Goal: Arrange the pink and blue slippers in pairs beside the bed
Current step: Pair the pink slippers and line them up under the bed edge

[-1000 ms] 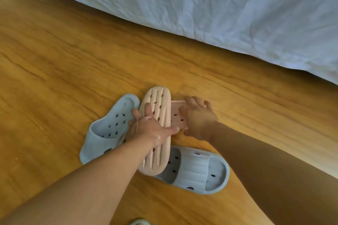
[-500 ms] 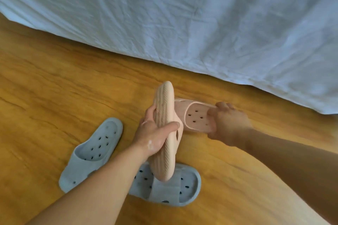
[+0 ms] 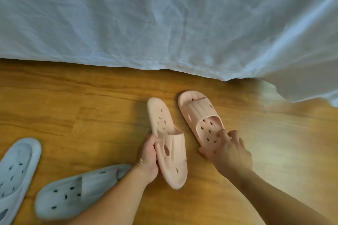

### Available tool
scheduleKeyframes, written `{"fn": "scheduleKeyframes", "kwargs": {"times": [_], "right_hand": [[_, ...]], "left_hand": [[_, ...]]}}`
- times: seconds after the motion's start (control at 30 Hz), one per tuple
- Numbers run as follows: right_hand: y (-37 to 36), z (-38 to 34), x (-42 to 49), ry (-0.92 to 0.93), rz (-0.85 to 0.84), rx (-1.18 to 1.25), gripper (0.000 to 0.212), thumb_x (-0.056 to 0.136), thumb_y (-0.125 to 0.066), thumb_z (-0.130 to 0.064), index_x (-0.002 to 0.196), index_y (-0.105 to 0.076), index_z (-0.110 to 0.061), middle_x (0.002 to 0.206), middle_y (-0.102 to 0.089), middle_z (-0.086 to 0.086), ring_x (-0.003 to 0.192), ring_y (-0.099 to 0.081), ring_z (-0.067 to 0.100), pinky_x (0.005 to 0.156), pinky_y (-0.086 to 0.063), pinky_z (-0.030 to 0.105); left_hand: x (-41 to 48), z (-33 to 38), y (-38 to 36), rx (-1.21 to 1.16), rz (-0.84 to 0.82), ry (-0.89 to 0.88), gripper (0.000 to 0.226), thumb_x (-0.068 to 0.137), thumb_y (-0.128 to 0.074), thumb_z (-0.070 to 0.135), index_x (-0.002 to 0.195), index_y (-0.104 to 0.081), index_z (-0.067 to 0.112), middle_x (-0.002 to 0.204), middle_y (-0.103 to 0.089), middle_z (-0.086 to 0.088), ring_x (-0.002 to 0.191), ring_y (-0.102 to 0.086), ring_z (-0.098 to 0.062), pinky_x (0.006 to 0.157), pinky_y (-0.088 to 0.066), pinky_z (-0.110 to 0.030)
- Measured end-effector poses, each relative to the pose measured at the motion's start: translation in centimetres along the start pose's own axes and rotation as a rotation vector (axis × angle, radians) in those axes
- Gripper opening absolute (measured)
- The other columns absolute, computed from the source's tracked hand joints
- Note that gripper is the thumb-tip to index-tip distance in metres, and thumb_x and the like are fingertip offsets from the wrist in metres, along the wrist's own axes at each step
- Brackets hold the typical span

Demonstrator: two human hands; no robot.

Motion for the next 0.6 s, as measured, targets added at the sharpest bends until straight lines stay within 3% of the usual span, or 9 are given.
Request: {"fn": "scheduleKeyframes", "kwargs": {"times": [0.1, 0.2, 0.3, 0.37, 0.43, 0.5, 0.6], "right_hand": [[-1.7, -0.2, -1.1, 0.033, -0.02, -0.022, 0.087, 0.07, -0.057, -0.085, 0.133, -0.038, -0.027, 0.123, -0.041, -0.001, 0.108, -0.052, 0.022, 0.062, -0.046, 0.035], [-1.8, -0.4, -1.0, 0.04, -0.017, -0.021, 0.084, 0.073, -0.054, -0.084, 0.131, -0.038, -0.025, 0.128, -0.042, 0.001, 0.109, -0.051, 0.023, 0.065, -0.048, 0.035], [1.0, -1.4, 0.7, 0.091, 0.13, 0.181, 0.075, 0.074, -0.06, -0.078, 0.12, -0.042, -0.021, 0.125, -0.045, 0.002, 0.102, -0.054, 0.026, 0.071, -0.054, 0.042], [2.9, -3.2, 2.2, 0.197, 0.204, 0.266, 0.077, 0.075, -0.066, -0.071, 0.128, -0.04, -0.02, 0.133, -0.043, 0.003, 0.111, -0.053, 0.029, 0.075, -0.053, 0.043], [3.6, -5.8, 3.8, 0.283, 0.134, 0.218, 0.094, 0.073, -0.069, -0.071, 0.145, -0.028, -0.027, 0.151, -0.031, 0.006, 0.13, -0.042, 0.033, 0.085, -0.052, 0.046], [3.2, -7.6, 5.1, 0.296, 0.023, 0.104, 0.106, 0.069, -0.071, -0.074, 0.151, -0.014, -0.037, 0.16, -0.019, 0.006, 0.137, -0.033, 0.037, 0.089, -0.052, 0.051], [2.7, -8.4, 6.4, 0.304, -0.05, -0.024, 0.096, 0.072, -0.072, -0.065, 0.148, -0.019, -0.039, 0.156, -0.022, 0.006, 0.132, -0.033, 0.039, 0.084, -0.054, 0.05]], "left_hand": [[0.8, 0.3, 2.1, 0.127, 0.131, -0.081, 0.028, 0.092, -0.049, 0.02, 0.115, -0.065, 0.018, 0.104, -0.076, -0.009, 0.096, -0.07, -0.026, 0.082, -0.056, -0.044], [1.1, 2.0, 3.8, 0.51, 0.188, -0.197, 0.037, 0.096, -0.051, 0.022, 0.133, -0.05, 0.03, 0.112, -0.07, 0.0, 0.099, -0.066, -0.019, 0.09, -0.052, -0.042], [0.7, 4.3, 4.0, 0.916, 0.24, -0.343, 0.056, 0.093, -0.057, 0.016, 0.144, -0.041, 0.033, 0.135, -0.054, 0.001, 0.112, -0.059, -0.021, 0.095, -0.049, -0.037], [-0.2, 5.1, 3.2, 1.057, 0.199, -0.457, 0.064, 0.087, -0.062, 0.017, 0.145, -0.039, 0.035, 0.145, -0.037, 0.005, 0.128, -0.047, -0.018, 0.105, -0.042, -0.033], [-1.0, 5.0, 1.8, 1.182, 0.054, -0.552, 0.064, 0.08, -0.064, 0.027, 0.141, -0.045, 0.036, 0.152, -0.029, 0.011, 0.142, -0.029, -0.013, 0.114, -0.031, -0.03], [-1.4, 3.9, 0.4, 1.422, -0.072, -0.63, 0.065, 0.074, -0.061, 0.044, 0.137, -0.05, 0.033, 0.15, -0.036, 0.012, 0.145, -0.023, -0.011, 0.12, -0.02, -0.033], [-1.0, 2.9, 0.1, 1.695, -0.088, -0.612, 0.052, 0.079, -0.057, 0.05, 0.127, -0.055, 0.031, 0.124, -0.06, 0.013, 0.131, -0.042, -0.009, 0.123, -0.004, -0.042]]}}
Point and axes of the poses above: each hand's wrist, its own x-axis towards the middle knuckle, its own y-axis out of the back of the hand, z = x × y, the point moved 7 cm from there along x, towards the middle knuckle
